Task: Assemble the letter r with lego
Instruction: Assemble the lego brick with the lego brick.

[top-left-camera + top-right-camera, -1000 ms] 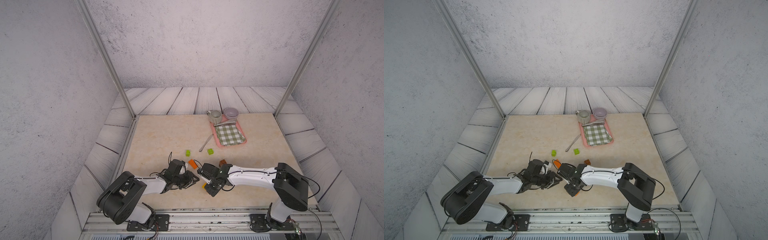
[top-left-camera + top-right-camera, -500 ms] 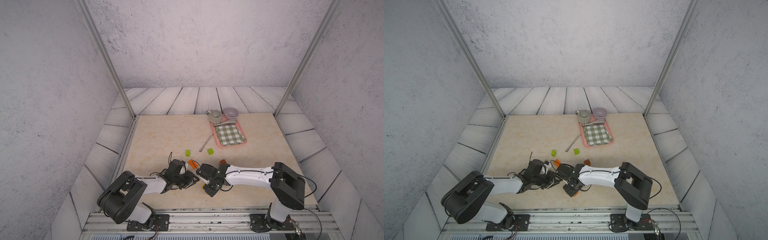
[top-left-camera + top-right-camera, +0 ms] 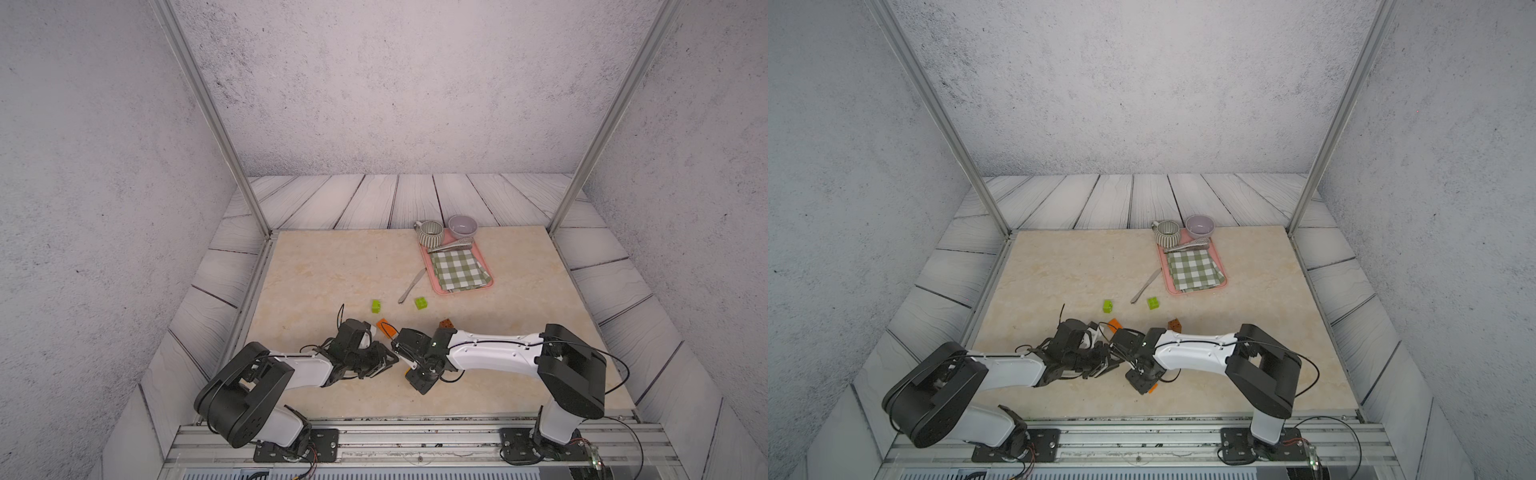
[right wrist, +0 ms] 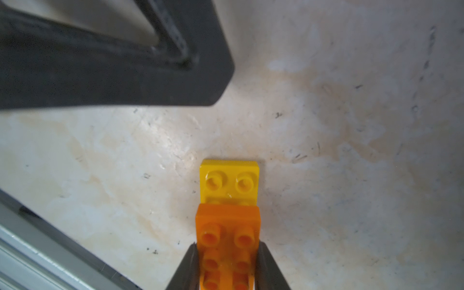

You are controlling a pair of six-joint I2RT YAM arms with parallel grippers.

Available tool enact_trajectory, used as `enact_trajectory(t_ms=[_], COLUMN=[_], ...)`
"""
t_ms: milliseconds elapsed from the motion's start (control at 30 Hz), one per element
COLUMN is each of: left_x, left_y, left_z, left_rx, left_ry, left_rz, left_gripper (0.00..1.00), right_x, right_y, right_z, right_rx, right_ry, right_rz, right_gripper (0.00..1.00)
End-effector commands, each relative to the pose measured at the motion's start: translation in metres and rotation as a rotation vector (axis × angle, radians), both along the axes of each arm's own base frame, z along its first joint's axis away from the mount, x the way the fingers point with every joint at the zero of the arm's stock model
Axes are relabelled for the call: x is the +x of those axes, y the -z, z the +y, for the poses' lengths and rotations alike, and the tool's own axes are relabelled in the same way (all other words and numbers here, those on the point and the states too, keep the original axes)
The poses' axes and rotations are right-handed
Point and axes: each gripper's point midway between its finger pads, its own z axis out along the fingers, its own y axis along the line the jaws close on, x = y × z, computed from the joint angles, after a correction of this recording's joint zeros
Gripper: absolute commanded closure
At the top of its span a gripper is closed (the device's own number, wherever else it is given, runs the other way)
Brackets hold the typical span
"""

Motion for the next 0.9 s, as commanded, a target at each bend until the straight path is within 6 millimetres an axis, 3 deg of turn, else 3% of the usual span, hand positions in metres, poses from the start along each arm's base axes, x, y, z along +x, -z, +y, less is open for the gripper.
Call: enact_trajectory(t_ms=[0, 867], left_x=[-0.0084, -0.0071], left_y=[0.0087, 0.0101], left_z=[0.0071, 0.0105], left_rx=[0.039, 0.066], left_ry=[0.008, 0.003], left_rz=[0.012, 0.006], left_gripper=[0.65, 0.67], right_x=[-0.0100, -0.0169], right_y=[0.0135, 0.0164], right_z=[-0.0184, -0.0095], right_rx=[-0.105, -0.162], right_ry=[-0.046, -0.090], right_rz=[0.040, 0.092], right_gripper=[1.00, 1.00])
